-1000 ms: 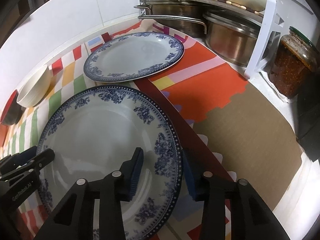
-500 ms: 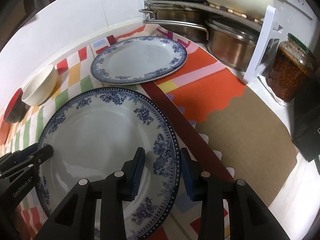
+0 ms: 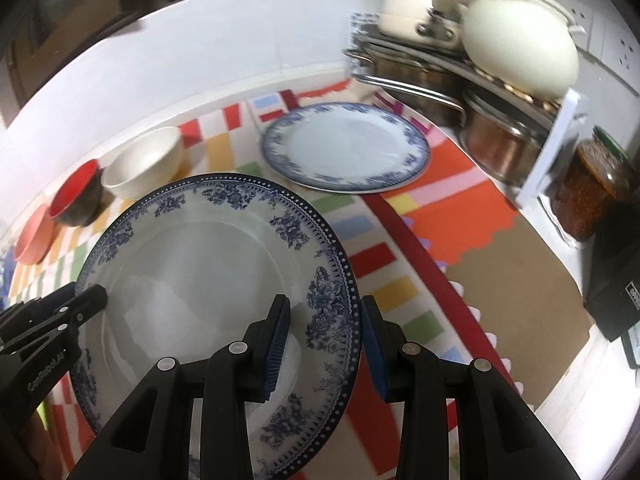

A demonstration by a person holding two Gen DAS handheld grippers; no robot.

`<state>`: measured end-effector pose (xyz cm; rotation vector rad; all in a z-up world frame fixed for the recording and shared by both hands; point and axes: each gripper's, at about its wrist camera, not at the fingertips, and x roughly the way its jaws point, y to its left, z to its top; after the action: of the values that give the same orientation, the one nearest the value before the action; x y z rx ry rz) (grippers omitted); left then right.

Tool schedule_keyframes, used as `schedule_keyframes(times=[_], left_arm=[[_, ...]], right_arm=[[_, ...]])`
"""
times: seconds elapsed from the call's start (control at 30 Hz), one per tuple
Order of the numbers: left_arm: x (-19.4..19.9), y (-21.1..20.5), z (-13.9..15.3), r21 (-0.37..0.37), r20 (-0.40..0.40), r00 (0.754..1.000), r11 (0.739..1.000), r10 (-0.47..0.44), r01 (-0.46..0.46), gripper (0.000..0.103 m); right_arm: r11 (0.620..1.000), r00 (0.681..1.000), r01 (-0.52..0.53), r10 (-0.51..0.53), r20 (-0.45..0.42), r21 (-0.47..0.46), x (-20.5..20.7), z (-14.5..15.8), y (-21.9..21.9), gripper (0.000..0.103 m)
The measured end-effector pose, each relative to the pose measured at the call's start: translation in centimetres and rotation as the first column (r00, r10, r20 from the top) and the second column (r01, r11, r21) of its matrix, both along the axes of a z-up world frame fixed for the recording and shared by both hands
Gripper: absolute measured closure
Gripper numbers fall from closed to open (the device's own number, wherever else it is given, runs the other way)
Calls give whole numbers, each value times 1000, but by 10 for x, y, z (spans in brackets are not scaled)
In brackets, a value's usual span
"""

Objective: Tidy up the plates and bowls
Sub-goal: 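Lift the large blue-and-white plate and carry it toward the green plate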

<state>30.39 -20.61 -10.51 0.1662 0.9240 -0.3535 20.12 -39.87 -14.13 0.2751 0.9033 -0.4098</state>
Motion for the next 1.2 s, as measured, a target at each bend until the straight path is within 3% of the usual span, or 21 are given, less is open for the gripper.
schedule_keyframes(times=[0.6, 1.2], left_arm=[[-35, 120, 21, -29, 55, 975, 977, 215, -213, 68], [-68, 244, 23, -18, 48, 904, 905, 425, -425, 68]], right_arm=[[983, 981, -182, 183, 58, -23, 5, 33, 102, 66], [918, 916, -395, 396, 63, -30, 18, 40, 219, 66]])
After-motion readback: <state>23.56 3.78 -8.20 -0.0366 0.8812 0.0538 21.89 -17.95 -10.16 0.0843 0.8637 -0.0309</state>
